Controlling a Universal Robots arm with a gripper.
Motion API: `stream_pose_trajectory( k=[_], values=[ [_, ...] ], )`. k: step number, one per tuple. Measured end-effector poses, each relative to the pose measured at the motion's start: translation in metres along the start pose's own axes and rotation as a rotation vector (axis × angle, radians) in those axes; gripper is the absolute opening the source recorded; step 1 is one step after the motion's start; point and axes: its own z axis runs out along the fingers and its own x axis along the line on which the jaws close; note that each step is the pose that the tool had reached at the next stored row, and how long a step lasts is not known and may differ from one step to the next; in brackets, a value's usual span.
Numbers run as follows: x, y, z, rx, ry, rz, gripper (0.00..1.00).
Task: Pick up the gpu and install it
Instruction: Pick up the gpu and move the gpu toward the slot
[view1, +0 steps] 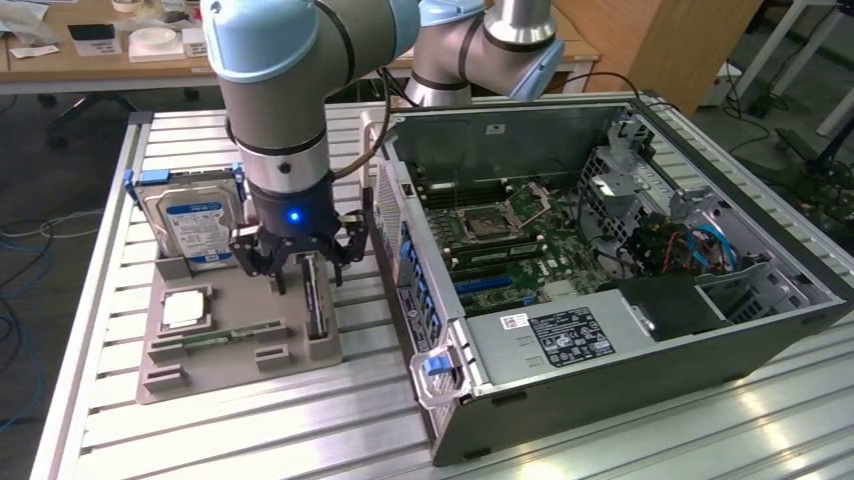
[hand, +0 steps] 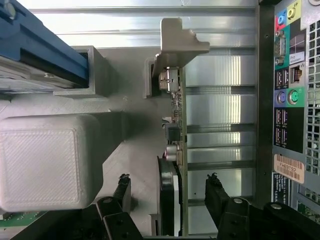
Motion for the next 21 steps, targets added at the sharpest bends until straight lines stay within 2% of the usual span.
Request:
stream_pose_trajectory(
  k=[4, 5, 6, 7, 13, 14, 15, 17, 18, 21],
  values=[
    [0.0000, 0.0000, 0.0001, 0.0003, -0.0001, 0.000, 0.69],
    [0.0000, 0.0000, 0.0002, 0.0003, -0.0001, 0.000, 0.63],
    [0.0000, 0.0000, 0.0006, 0.0001, -0.0004, 0.000, 0.63],
    [0.0000, 0.0000, 0.0011, 0.0001, -0.0003, 0.000, 0.56],
    [0.0000, 0.0000, 0.0014, 0.0004, -0.0001, 0.000, 0.55],
    [0.0000, 0.0000, 0.0014, 0.0003, -0.0001, 0.000, 0.48],
    [0.0000, 0.0000, 0.0014, 0.0003, -0.0001, 0.000, 0.48],
    [0.0000, 0.0000, 0.0014, 0.0003, -0.0001, 0.000, 0.31],
    [0.0000, 0.0000, 0.0014, 0.0003, -0.0001, 0.000, 0.28],
    [0.0000, 0.0000, 0.0013, 0.0002, -0.0002, 0.000, 0.28]
  ],
)
